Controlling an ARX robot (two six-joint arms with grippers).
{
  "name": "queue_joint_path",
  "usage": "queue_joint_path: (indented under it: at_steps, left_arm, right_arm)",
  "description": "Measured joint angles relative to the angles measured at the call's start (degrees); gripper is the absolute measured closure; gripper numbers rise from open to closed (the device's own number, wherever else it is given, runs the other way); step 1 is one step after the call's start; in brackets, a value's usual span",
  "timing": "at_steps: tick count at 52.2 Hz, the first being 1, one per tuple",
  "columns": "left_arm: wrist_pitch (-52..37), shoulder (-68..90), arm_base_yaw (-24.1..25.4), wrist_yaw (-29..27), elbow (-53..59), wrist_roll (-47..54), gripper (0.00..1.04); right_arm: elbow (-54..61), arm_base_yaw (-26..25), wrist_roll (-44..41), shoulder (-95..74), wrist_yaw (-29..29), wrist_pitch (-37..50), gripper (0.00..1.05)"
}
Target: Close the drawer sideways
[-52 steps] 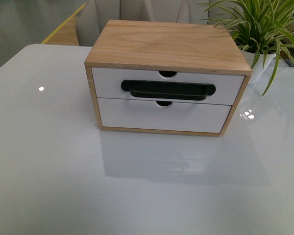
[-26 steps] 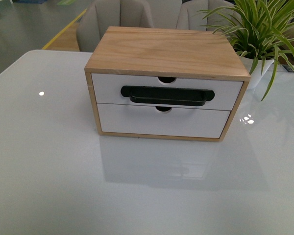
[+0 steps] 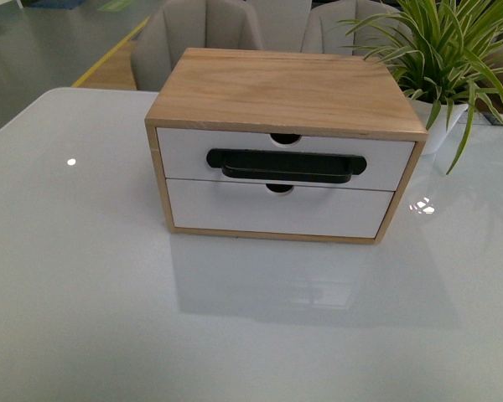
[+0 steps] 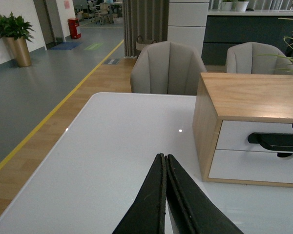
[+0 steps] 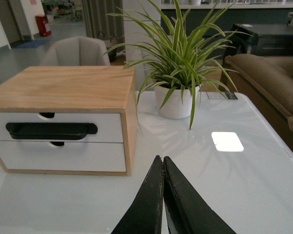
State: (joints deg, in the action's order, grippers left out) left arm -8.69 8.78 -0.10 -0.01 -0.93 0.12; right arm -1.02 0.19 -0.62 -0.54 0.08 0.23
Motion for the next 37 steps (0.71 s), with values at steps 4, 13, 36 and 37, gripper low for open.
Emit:
queue_joint_path:
  at_steps: [4,13,36,37]
  left_arm:
    - [7.2,-5.5,0.0,0.0,0.0,0.0,1.03]
    - [8.5,-8.4,0.0,0.0,0.0,0.0,1.03]
    - [8.5,-8.4,0.0,0.0,0.0,0.0,0.41]
    - [8.5,-8.4,0.0,0.0,0.0,0.0,0.38]
  right_arm:
    - [0.0,0.0,0.0,0.1,0.0,-0.1,1.03]
    - [0.0,0.0,0.0,0.2,0.0,-0.2,1.03]
    - [0.0,0.0,0.0,0.2,0.0,-0.2,0.42]
    - [0.0,0.0,0.0,0.2,0.0,-0.2,0.39]
